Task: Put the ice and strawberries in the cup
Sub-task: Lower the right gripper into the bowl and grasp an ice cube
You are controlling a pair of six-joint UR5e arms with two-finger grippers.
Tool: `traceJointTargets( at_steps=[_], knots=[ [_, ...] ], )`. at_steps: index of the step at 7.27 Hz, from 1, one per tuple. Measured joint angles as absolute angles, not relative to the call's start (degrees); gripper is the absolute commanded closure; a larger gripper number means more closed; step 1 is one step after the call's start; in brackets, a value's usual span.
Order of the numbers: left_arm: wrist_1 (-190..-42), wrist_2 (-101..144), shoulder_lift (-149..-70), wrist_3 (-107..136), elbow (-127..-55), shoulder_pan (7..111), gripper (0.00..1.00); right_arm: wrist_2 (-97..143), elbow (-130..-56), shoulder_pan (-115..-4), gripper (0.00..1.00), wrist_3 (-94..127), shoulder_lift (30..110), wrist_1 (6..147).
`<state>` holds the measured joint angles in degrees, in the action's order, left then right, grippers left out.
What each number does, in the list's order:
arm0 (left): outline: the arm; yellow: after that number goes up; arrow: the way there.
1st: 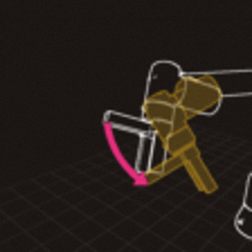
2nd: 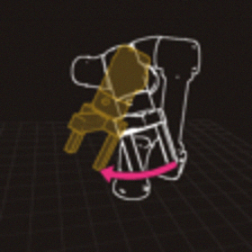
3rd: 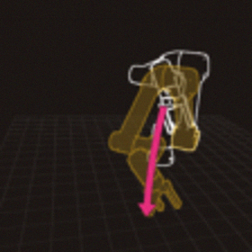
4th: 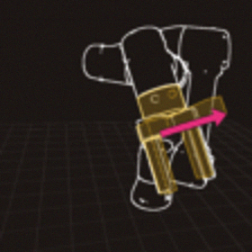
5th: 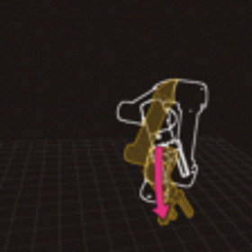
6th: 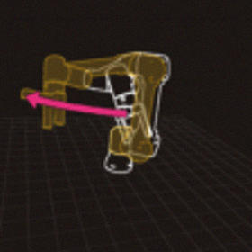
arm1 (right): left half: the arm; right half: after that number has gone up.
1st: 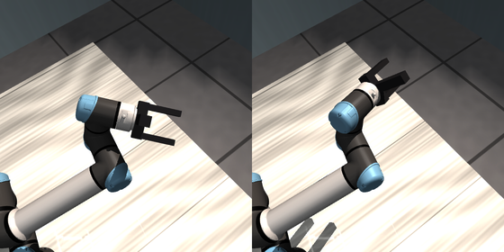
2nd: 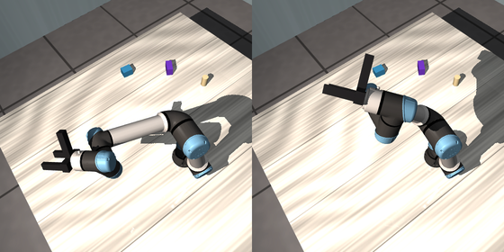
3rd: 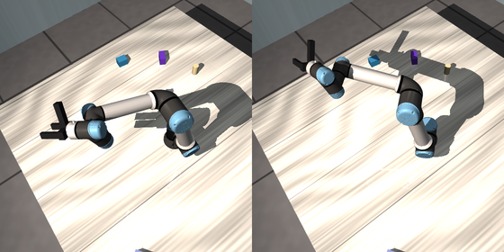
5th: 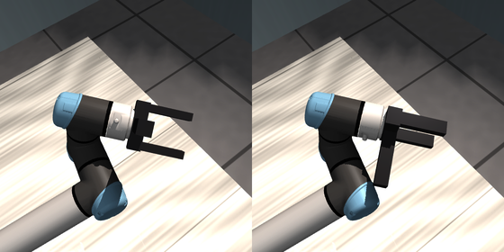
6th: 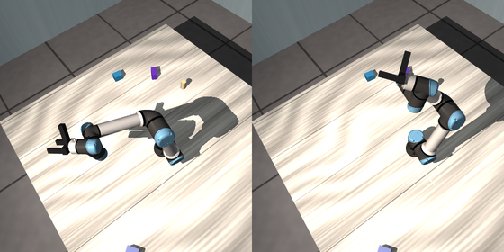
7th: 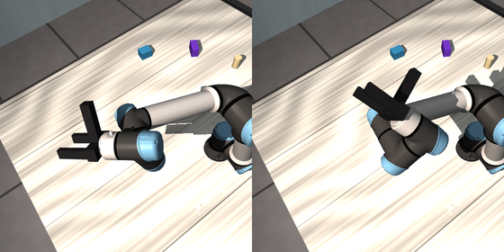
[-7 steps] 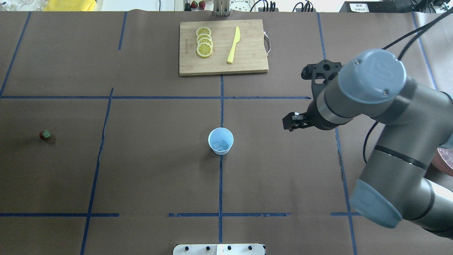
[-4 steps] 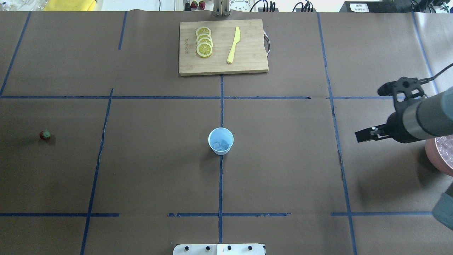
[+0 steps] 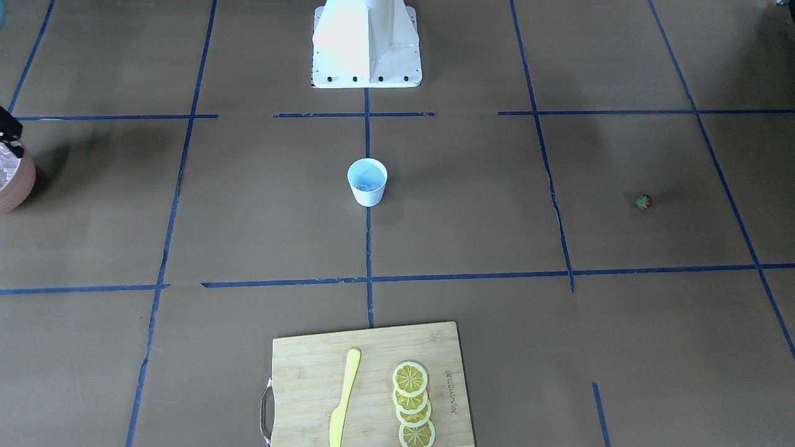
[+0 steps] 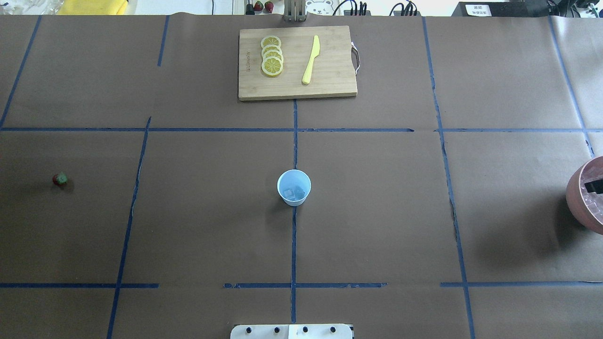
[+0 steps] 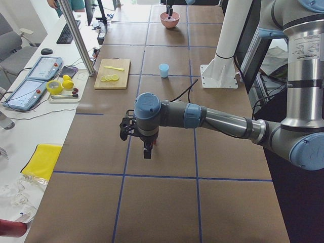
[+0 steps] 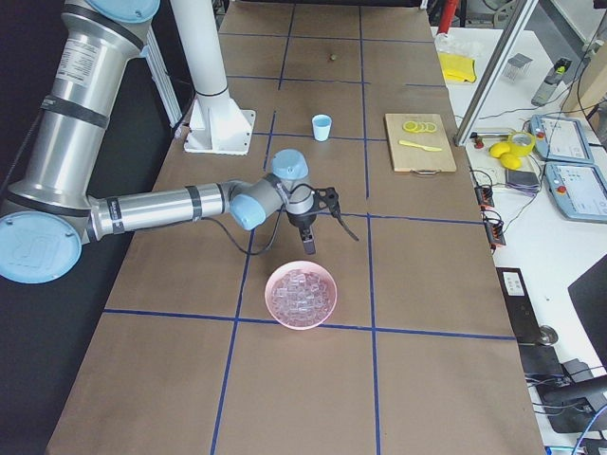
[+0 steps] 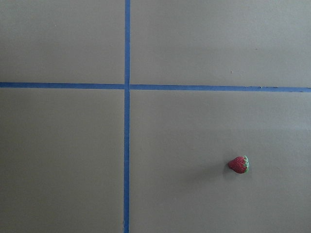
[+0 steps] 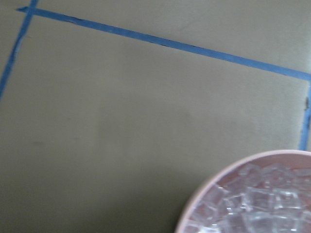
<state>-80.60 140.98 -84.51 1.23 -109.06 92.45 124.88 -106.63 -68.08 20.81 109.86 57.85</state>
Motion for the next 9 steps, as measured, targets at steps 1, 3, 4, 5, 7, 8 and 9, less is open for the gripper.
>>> traceJointTargets(
  at_steps=[1, 3, 4, 5, 7, 8, 9],
  knots=[
    [-80.6, 141.0, -84.5, 1.2, -109.2, 92.5, 0.0, 126.6, -103.4, -71.9, 0.01, 16.3, 110.2, 57.2],
    [-80.6, 141.1, -84.4, 1.2, -109.5, 92.5, 0.0, 127.9, -100.5, -74.4, 0.01, 13.7, 110.3, 56.9],
    [-80.6, 141.1, -84.4, 1.2, -109.6, 92.5, 0.0, 128.0, -99.9, -74.6, 0.02, 13.6, 110.1, 57.0],
    [-80.5, 141.1, -84.3, 1.2, -109.6, 92.5, 0.0, 127.9, -99.5, -74.5, 0.07, 13.6, 109.9, 57.0],
    [-80.5, 141.1, -84.3, 1.2, -109.6, 92.5, 0.0, 127.4, -99.1, -73.3, 0.26, 13.8, 109.6, 57.0],
    [-80.5, 141.1, -84.3, 1.2, -109.6, 92.5, 0.0, 127.3, -98.8, -72.9, 0.27, 13.7, 109.5, 57.0],
    [-80.5, 141.1, -84.3, 1.2, -109.6, 92.5, 0.0, 127.2, -98.3, -72.5, 0.27, 13.6, 109.4, 57.0]
  ],
)
